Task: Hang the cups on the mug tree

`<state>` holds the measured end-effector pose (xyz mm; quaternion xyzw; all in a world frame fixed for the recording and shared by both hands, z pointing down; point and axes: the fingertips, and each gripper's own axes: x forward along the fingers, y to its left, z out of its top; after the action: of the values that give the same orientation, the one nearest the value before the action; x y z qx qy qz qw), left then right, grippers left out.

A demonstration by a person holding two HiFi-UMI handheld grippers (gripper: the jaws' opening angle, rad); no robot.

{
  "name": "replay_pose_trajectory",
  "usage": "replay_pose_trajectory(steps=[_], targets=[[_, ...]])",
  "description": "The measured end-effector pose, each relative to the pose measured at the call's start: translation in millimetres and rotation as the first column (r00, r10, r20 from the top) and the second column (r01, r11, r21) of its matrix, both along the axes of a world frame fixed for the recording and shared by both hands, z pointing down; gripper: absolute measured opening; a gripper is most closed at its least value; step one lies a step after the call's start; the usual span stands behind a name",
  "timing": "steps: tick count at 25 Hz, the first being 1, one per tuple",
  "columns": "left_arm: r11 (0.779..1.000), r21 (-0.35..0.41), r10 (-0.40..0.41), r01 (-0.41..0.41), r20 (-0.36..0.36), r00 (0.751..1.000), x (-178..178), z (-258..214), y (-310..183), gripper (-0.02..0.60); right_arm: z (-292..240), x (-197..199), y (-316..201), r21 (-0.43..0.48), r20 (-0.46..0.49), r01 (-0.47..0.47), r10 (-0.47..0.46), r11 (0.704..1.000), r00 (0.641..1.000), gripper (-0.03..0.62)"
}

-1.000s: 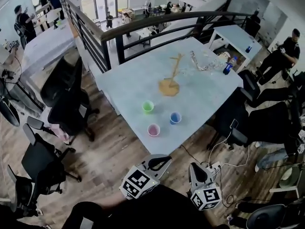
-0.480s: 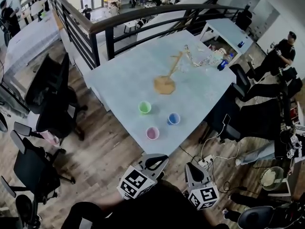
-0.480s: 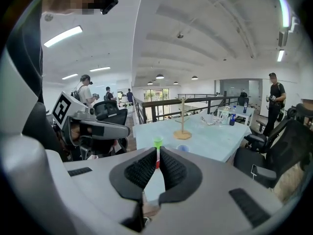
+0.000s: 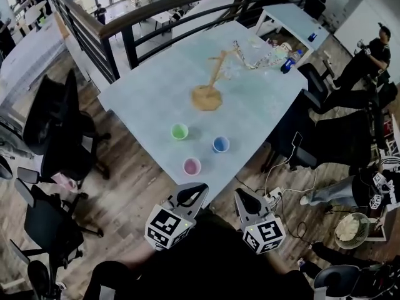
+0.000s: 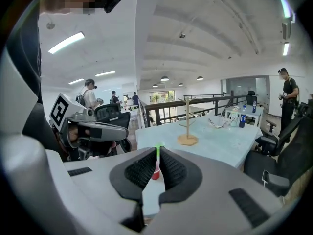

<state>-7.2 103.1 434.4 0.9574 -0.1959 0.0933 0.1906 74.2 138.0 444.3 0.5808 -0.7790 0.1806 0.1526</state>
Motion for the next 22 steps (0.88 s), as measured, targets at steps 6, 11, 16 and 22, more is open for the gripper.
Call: replay_pose_trajectory(steps=[6,11,16,22], targets=[[0.998,0.019,-0.055,0.054,0.038,0.998,27,-3,-26,0.022,3,35,-33,0.006,0.062,0.026,-0.026,1.000,0.998,0.041],[0.996,0.010,-0.091,0.091,0.080,0.993,48,2,-42,0.023,19,67,-52,-0.022,0.111,0.025,-0.023,0.999,0.994,0.041],[0.994,-0.005,-0.105,0.106,0.136,0.985,70,14,-53,0.023,43,88,-71,-0.046,0.124,0.062,-0.056,0.997,0.991,0.041],[0.987,-0.025,-0.153,0.159,0.158,0.975,90,24,-66,0.023,87,109,-86,-0.093,0.115,0.115,-0.104,0.989,0.988,0.041]])
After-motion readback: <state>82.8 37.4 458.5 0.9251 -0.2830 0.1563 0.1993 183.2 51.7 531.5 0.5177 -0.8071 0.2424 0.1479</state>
